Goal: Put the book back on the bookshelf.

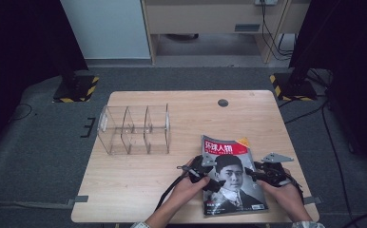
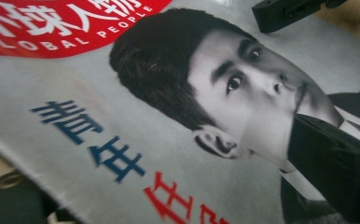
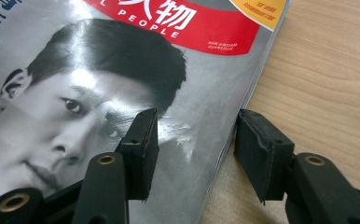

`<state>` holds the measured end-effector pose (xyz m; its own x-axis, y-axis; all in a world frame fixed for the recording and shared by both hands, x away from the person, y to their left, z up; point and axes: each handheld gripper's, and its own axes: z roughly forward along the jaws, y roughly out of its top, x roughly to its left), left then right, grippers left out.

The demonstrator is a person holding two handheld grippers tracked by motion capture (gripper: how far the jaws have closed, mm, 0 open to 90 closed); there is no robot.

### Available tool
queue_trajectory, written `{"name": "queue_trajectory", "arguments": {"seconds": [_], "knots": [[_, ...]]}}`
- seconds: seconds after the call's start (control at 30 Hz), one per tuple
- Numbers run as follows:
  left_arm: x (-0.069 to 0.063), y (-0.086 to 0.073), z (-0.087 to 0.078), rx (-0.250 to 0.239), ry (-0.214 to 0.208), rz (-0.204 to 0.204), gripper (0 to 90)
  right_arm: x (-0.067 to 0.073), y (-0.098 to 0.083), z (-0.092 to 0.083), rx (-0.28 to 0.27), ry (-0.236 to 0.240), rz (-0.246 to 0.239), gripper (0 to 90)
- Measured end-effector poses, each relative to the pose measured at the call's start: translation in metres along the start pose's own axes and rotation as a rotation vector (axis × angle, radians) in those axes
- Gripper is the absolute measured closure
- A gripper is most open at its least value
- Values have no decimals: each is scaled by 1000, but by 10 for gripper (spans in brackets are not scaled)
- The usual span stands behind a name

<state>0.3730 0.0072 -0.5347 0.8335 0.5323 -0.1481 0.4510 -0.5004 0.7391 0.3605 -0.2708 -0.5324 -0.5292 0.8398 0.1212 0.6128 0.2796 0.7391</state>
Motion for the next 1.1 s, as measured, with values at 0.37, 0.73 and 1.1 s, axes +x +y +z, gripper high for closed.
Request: {"name": "queue_trajectory", "arguments": {"seconds": [0.37, 0.73, 1.1], "knots": [[13, 0, -9, 8, -24, -89, 157, -1, 3, 2, 12, 11, 3, 447], [31, 27, -9, 51, 23, -97, 272, -8, 11, 10, 8, 13, 23, 455], [32, 31, -14, 104, 47, -99, 626, -15, 13, 12, -7, 1, 31, 570]]}}
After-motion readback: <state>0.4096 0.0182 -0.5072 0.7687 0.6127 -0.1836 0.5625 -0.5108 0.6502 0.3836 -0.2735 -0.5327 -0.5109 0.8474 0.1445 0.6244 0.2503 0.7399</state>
